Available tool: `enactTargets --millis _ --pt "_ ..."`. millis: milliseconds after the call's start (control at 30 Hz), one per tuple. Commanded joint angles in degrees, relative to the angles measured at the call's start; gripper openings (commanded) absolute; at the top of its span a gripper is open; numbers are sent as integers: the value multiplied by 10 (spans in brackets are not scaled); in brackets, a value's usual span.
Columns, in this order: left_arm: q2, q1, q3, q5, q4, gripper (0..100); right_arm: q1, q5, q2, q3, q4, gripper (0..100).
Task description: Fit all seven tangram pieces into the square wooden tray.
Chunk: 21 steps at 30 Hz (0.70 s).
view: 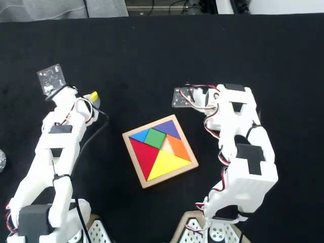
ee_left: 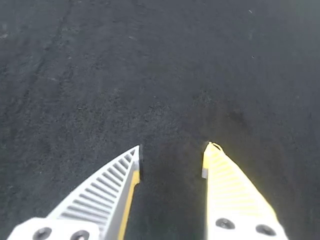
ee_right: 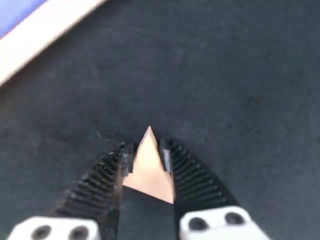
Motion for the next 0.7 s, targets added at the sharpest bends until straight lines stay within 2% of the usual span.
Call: enactTargets --millis 0,167,233,267,333,433,600,667 --pt "-2 15 -26 -19 -1 206 -7 -163 -6 -51 16 37" --pt "-2 15 -26 -19 -1 206 -62 -409 -2 -108 105 38" --pt "-2 15 -26 -19 -1 206 -67 -481 -7 -129 127 39" --pt "-2 15 -26 -19 -1 206 -62 -493 -7 -142 135 39" --pt "-2 15 -26 -19 -1 206 -43 -480 -6 -177 158 40" --pt "-2 15 -26 -19 -1 206 -14 -415 -3 -203 190 57" --pt "-2 15 -26 -19 -1 206 -21 -380 -7 -158 230 286" --pt "-2 15 -26 -19 -1 206 -35 -338 -7 -131 236 326"
